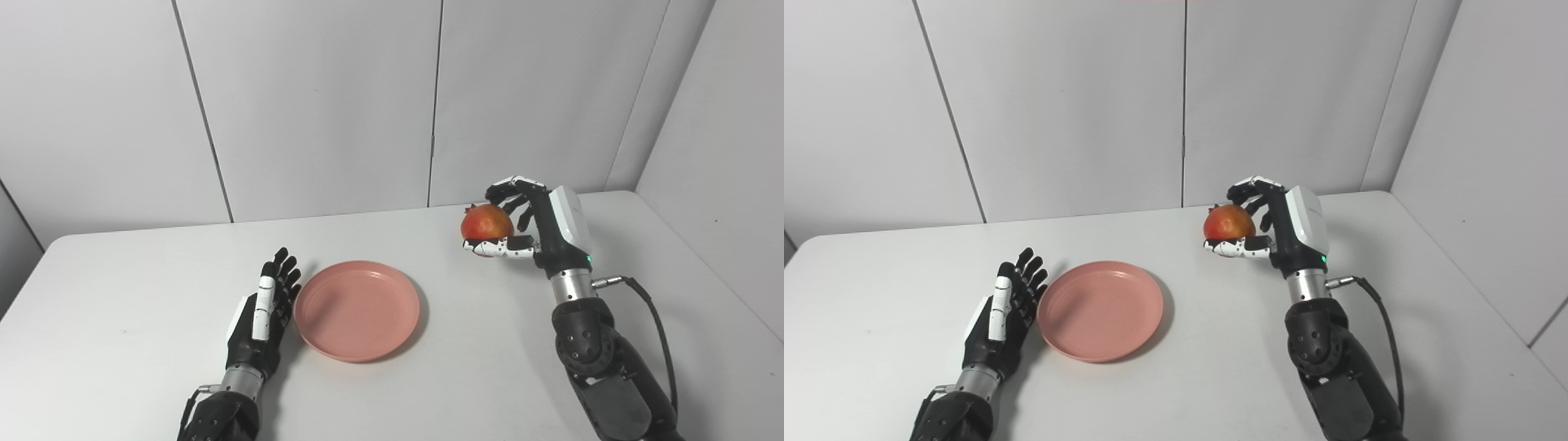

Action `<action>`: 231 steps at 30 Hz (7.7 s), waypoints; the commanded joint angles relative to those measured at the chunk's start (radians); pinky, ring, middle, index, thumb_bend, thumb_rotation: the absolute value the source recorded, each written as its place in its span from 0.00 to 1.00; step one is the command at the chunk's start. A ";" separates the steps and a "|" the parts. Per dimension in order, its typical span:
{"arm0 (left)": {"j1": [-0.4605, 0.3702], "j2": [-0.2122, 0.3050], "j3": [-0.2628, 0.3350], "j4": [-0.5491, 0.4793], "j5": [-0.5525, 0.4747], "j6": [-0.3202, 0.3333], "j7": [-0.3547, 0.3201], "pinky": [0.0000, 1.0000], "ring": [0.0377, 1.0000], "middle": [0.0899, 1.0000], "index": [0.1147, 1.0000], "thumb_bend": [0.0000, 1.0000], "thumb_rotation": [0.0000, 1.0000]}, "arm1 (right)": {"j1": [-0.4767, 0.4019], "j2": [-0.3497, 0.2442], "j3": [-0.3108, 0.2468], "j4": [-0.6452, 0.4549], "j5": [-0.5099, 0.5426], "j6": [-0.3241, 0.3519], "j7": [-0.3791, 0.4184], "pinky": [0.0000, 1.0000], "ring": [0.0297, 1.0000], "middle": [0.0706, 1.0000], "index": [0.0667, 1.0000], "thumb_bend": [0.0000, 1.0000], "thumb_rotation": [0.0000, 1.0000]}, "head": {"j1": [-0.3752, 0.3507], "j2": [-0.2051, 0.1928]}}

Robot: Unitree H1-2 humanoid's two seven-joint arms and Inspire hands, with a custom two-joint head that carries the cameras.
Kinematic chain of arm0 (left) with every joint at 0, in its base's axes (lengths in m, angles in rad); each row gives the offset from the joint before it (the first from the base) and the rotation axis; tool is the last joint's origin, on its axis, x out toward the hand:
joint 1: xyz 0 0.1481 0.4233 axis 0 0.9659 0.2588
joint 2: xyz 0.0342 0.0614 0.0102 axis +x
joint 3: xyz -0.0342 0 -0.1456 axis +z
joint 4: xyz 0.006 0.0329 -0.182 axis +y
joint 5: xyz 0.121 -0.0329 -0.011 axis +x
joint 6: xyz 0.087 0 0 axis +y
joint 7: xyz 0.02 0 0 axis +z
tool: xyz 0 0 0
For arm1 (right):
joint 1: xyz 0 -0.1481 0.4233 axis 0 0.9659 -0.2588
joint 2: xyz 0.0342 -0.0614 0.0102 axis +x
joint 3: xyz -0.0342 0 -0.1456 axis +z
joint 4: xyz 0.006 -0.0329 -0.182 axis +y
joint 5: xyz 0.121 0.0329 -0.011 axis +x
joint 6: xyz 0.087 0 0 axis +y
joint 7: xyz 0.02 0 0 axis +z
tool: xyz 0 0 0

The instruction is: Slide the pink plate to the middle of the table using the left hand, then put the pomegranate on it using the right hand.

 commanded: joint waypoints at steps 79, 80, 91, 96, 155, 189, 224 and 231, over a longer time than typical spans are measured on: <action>0.008 -0.041 -0.053 -0.065 0.067 0.010 0.067 0.92 0.96 0.96 0.96 0.58 1.00 | -0.125 0.171 0.279 0.286 -0.191 -0.200 0.032 0.32 0.37 0.43 0.49 0.51 0.00 | 0.072 0.032; 0.008 -0.041 -0.052 -0.065 0.066 0.010 0.066 0.92 0.96 0.96 0.96 0.58 1.00 | -0.125 0.170 0.279 0.285 -0.190 -0.198 0.034 0.30 0.37 0.41 0.49 0.51 0.00 | 0.072 0.032; 0.008 -0.042 -0.053 -0.068 0.062 0.010 0.065 0.93 0.96 0.96 0.96 0.57 1.00 | -0.111 0.144 0.296 0.235 -0.199 -0.209 0.059 0.56 0.60 0.57 0.46 0.51 0.12 | 0.072 0.034; 0.003 -0.041 -0.047 -0.052 0.046 0.004 0.052 0.97 0.98 0.98 0.97 0.59 1.00 | -0.085 0.137 0.282 0.171 -0.167 -0.180 0.124 0.71 0.79 0.79 0.75 0.69 0.58 | 0.070 0.034; -0.004 0.024 -0.061 -0.024 0.224 -0.119 0.127 1.00 1.00 1.00 1.00 0.64 1.00 | 0.082 0.240 -0.039 0.081 0.417 -0.086 0.285 1.00 1.00 1.00 1.00 0.75 0.98 | 0.050 0.053; 0.055 -0.009 -0.068 -0.174 0.140 -0.002 0.082 1.00 1.00 1.00 1.00 0.67 1.00 | 0.201 0.279 -0.084 -0.081 0.555 0.030 0.307 1.00 1.00 1.00 1.00 0.73 0.95 | 0.216 0.063; 0.099 0.030 -0.028 -0.157 0.075 -0.016 0.044 1.00 1.00 1.00 1.00 0.63 1.00 | 0.155 0.303 -0.075 0.039 0.516 -0.066 0.279 1.00 1.00 1.00 1.00 0.77 0.94 | 0.100 0.015; 0.101 0.023 -0.030 -0.172 0.061 -0.003 0.038 1.00 1.00 1.00 1.00 0.62 1.00 | 0.176 0.300 -0.074 -0.003 0.509 -0.029 0.276 1.00 1.00 1.00 1.00 0.76 0.92 | 0.066 0.022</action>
